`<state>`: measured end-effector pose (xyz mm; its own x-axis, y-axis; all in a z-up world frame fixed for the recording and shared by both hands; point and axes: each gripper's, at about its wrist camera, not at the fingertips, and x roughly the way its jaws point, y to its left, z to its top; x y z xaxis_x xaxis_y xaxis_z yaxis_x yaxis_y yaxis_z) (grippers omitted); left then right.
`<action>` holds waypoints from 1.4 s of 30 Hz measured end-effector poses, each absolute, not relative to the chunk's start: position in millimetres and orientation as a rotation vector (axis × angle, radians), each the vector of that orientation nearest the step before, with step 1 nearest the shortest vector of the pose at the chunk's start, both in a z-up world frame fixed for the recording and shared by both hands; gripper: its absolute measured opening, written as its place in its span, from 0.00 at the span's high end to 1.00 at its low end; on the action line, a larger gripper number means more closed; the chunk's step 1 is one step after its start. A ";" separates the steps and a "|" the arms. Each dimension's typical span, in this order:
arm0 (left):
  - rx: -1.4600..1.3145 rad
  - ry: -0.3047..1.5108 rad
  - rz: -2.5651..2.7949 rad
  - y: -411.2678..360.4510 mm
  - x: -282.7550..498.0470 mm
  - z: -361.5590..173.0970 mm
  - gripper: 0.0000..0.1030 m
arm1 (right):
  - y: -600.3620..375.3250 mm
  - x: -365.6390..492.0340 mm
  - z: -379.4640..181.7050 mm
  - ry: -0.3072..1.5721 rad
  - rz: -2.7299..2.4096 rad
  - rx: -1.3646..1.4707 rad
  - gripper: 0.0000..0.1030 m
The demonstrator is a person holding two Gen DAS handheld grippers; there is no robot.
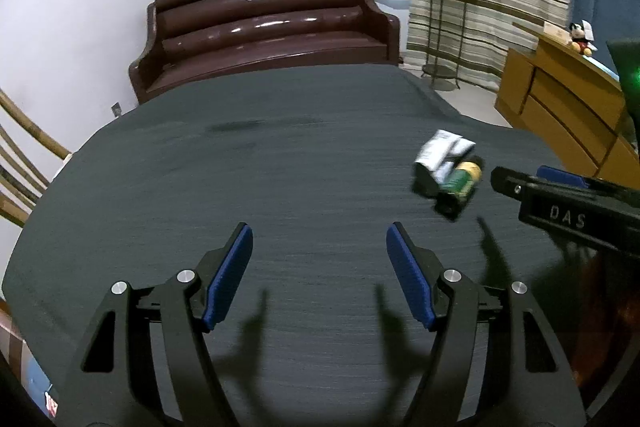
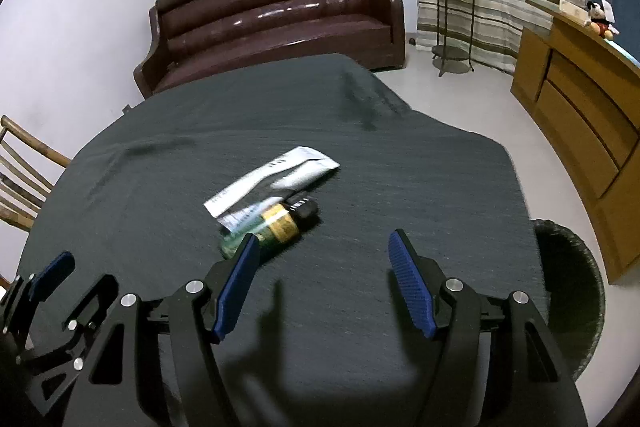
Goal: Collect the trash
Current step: 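Move both open grippers back over the table, then lower the right gripper onto the green bottle and close it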
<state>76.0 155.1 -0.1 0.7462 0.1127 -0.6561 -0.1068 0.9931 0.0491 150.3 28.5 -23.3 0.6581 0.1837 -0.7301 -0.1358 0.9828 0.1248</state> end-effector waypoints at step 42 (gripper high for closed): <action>-0.038 0.739 0.082 192.8 81.6 -17.2 0.34 | 56.1 168.1 -35.2 0.894 0.063 0.042 0.37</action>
<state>81.6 192.8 -17.2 0.7364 0.0610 -0.6738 -0.0878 0.9961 -0.0057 168.1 56.1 -35.2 0.6246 0.0725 -0.7776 -0.0376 0.9973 0.0628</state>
